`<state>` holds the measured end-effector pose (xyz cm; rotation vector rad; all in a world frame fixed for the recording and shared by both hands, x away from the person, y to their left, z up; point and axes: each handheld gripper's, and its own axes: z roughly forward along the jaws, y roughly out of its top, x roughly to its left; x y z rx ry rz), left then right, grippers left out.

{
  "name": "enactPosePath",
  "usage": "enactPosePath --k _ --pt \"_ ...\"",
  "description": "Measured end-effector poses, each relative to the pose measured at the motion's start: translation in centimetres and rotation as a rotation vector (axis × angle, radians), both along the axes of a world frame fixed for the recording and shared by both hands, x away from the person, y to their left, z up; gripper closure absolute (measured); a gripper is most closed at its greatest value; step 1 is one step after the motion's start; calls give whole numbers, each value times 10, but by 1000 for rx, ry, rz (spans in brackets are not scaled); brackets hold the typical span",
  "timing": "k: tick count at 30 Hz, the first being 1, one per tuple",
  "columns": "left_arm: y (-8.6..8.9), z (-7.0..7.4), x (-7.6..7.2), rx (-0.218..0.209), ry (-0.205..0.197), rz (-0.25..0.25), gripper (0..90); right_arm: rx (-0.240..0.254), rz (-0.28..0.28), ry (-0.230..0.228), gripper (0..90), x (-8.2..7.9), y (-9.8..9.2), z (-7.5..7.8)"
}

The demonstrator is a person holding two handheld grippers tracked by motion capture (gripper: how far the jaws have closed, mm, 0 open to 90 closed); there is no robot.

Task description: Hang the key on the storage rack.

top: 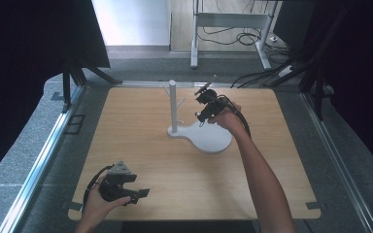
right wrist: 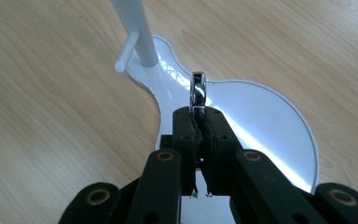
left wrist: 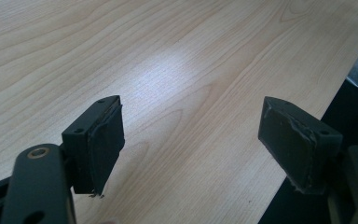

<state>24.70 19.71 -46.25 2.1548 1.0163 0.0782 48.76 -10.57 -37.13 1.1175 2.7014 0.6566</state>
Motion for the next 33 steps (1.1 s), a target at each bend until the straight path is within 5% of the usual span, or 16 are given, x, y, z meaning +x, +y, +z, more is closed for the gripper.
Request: enactPosePath --k 33 --pt "3 -1 1 -16 5 -2 229 19 -32 -25 846 41 20 13"
